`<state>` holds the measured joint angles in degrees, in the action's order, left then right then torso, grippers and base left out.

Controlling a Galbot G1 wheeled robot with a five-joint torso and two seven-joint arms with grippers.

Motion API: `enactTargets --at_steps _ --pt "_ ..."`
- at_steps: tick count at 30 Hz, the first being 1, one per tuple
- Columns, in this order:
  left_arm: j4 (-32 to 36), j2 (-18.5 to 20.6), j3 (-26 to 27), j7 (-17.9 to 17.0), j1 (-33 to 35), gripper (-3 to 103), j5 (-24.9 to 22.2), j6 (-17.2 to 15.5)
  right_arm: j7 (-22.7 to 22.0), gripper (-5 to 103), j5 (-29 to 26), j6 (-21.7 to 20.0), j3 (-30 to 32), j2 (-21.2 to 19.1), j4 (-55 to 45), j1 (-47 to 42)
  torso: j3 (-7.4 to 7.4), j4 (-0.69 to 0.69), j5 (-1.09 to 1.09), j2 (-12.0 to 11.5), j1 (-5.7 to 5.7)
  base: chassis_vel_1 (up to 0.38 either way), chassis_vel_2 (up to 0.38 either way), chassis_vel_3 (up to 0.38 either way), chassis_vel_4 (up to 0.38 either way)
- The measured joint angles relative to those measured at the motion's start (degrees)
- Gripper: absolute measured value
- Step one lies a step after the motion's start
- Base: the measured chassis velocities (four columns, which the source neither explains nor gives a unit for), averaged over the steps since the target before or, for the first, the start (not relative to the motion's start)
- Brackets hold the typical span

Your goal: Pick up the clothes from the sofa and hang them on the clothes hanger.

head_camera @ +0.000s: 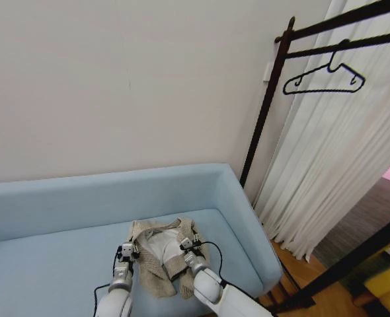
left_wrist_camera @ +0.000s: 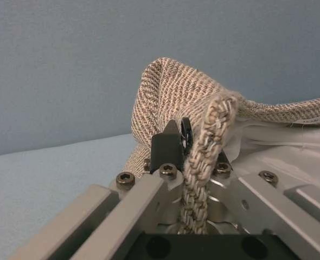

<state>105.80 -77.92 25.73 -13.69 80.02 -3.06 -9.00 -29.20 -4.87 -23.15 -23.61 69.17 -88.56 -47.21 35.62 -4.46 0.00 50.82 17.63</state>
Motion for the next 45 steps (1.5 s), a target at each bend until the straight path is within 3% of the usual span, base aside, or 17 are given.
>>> enactTargets --at_steps 3,5,8,11,12,14,23,29,45 --pt "0.14 -0.01 -0.09 0.00 0.16 2 0.05 -0.01 0.35 38 -0.73 0.53 0.23 -0.36 -0.76 -0.33 0.00 0.00 0.00 0.00 0.00 0.000 0.000 0.000 0.000" --pt "0.24 0.00 -0.09 0.00 0.21 2 0.05 0.00 0.40 38 -1.01 0.63 0.24 -0.48 -1.08 -0.47 0.00 0.00 0.00 0.00 0.00 0.000 0.000 0.000 0.000" --pt "0.76 0.32 -0.05 0.00 0.41 2 0.06 -0.05 0.53 21 -2.18 0.77 0.30 -0.81 -1.97 -0.73 0.00 0.00 0.00 0.00 0.00 0.000 0.000 0.000 0.000" --pt "1.11 0.61 0.18 0.00 0.53 2 0.03 -0.07 0.55 16 -2.98 0.87 0.52 -0.84 -2.05 -0.76 0.00 0.00 0.00 0.00 0.00 0.000 0.000 0.000 0.000" --pt "1.40 0.87 0.36 0.00 0.64 2 -0.06 -0.08 0.55 5 -3.71 1.03 0.71 -0.83 -2.01 -0.73 0.00 0.00 0.00 0.00 0.00 0.000 0.000 0.000 0.000" --pt "1.62 1.12 0.47 0.00 0.75 2 -0.15 -0.09 0.54 2 -4.22 1.13 0.88 -0.79 -1.95 -0.65 0.00 0.00 0.00 0.00 0.00 0.000 0.000 0.000 0.000" --pt "3.33 3.19 1.59 0.25 0.72 2 -2.58 0.45 -0.28 1 -6.53 1.31 2.56 -0.95 -3.02 0.38 0.00 0.00 -0.01 0.00 0.00 0.000 0.000 0.000 0.000" --pt "7.56 8.07 4.92 1.24 -1.12 2 -8.79 1.08 -1.06 1 -10.89 -0.21 4.43 -3.21 -8.89 2.86 0.00 0.00 0.00 0.00 0.00 0.000 0.000 0.000 0.000" --pt "18.51 19.64 10.25 0.25 -3.82 2 -21.44 -3.97 -0.96 1 -23.86 -4.15 9.16 -10.05 -21.10 11.60 0.00 0.00 0.00 0.00 0.00 0.000 0.000 0.000 0.000"
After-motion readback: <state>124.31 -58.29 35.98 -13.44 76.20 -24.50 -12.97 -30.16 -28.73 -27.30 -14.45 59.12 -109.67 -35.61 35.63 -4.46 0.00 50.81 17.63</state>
